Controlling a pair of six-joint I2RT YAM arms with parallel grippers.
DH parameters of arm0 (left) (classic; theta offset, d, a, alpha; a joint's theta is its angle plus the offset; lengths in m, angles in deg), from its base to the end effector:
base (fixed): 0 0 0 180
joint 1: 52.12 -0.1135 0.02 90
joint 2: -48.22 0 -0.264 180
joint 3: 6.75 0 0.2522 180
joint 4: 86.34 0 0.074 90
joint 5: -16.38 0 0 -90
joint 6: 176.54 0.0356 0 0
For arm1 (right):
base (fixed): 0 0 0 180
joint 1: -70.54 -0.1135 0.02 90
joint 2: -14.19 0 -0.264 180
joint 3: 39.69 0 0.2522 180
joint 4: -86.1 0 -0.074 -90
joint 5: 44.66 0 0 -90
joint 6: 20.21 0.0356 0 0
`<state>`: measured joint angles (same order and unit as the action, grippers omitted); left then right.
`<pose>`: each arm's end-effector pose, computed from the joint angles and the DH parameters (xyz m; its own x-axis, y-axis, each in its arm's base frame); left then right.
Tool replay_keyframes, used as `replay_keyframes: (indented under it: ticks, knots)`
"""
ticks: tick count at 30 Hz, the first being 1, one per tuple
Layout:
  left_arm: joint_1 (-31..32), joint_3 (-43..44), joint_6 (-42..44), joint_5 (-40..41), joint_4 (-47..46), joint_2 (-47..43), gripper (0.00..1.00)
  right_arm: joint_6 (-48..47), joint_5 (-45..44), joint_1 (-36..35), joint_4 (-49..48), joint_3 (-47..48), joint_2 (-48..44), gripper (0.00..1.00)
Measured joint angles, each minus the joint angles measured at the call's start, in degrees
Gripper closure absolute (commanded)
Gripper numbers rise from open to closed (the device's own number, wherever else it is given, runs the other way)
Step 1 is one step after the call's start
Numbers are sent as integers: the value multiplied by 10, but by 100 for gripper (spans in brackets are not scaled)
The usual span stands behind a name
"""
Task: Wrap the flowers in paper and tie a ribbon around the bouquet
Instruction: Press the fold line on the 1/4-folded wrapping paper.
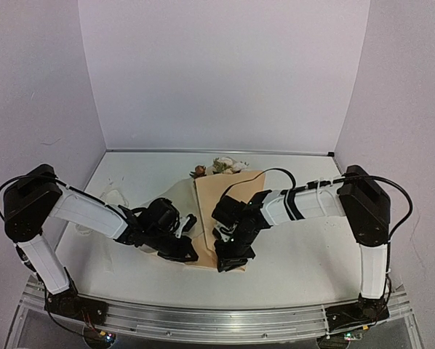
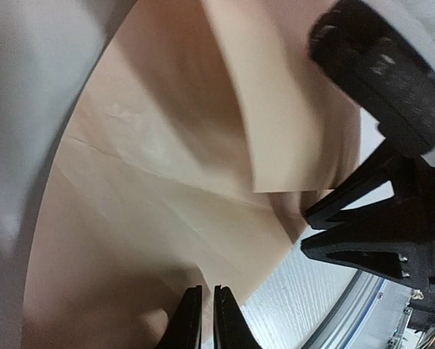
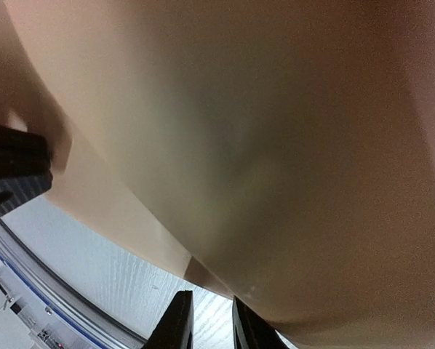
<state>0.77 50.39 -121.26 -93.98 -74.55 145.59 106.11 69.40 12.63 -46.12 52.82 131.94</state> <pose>0.1787 -0.2567 0.1278 -0.8903 0.2917 -0.3496 0.4498 0.6826 -0.5759 0.2013 0.3484 0.1377 -0.9050 -0.4253 -0.0044 -0.3733 0.7895 0.4871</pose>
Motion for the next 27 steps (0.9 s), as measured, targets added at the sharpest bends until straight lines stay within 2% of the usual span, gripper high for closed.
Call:
replay_keyframes:
  ticks: [12,27]
  knots:
    - [26,-10,21,-3,-25,0,93,8,3,0,0,0,2,80]
    - [26,-57,-31,45,-43,-17,93,12,10,1,-1,0,2,80]
